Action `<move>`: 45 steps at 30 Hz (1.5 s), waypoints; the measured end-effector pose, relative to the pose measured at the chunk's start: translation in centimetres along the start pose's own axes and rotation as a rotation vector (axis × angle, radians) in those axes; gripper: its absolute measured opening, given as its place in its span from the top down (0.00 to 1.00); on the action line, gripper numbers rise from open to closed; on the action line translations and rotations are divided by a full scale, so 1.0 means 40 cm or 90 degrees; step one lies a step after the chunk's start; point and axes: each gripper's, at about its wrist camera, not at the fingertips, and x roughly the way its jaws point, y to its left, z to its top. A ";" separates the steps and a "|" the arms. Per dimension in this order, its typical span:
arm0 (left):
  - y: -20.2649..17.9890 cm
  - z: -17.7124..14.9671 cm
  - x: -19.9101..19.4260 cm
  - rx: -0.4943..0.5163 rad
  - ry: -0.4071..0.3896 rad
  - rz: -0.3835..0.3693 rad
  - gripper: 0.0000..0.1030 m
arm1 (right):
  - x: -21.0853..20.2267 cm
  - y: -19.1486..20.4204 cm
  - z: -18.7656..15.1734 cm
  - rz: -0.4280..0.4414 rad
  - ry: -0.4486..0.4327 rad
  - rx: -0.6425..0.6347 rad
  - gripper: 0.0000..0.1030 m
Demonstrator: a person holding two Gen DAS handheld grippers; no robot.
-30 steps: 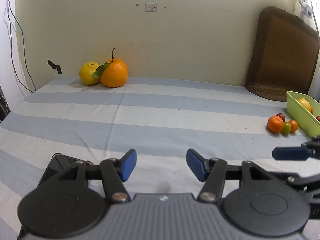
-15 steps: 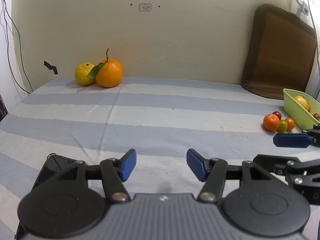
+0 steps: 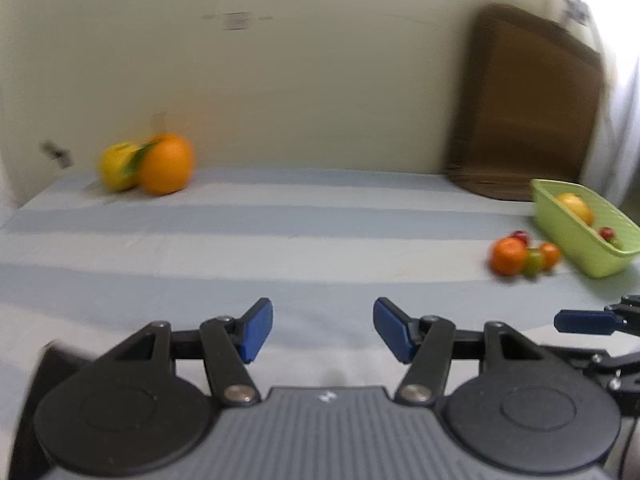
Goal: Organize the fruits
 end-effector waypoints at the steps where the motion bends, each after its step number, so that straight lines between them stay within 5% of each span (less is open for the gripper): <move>1: -0.021 0.008 0.017 0.011 -0.001 -0.020 0.45 | -0.013 -0.024 -0.005 -0.015 -0.013 0.008 0.54; 6: -0.141 0.050 0.102 0.077 -0.018 -0.136 0.45 | -0.034 -0.084 0.009 -0.090 -0.054 0.011 0.61; 11: -0.210 0.086 0.181 0.100 -0.003 -0.253 0.45 | 0.006 -0.087 0.033 -0.090 -0.054 -0.009 0.62; 15: -0.235 0.089 0.230 0.122 0.019 -0.281 0.45 | 0.051 -0.103 0.035 -0.081 -0.030 -0.020 0.64; 17: -0.241 0.087 0.248 0.129 0.028 -0.288 0.49 | 0.072 -0.115 0.039 -0.076 -0.016 -0.013 0.73; 20: -0.228 0.090 0.262 0.109 0.039 -0.333 0.64 | 0.088 -0.124 0.038 -0.084 -0.011 0.001 0.73; 39: -0.109 0.064 0.199 0.023 0.009 -0.325 0.65 | 0.123 -0.132 0.055 -0.108 -0.026 0.013 0.70; 45: -0.138 0.071 0.146 0.037 -0.001 -0.340 0.65 | 0.021 -0.112 0.013 -0.066 -0.063 0.007 0.72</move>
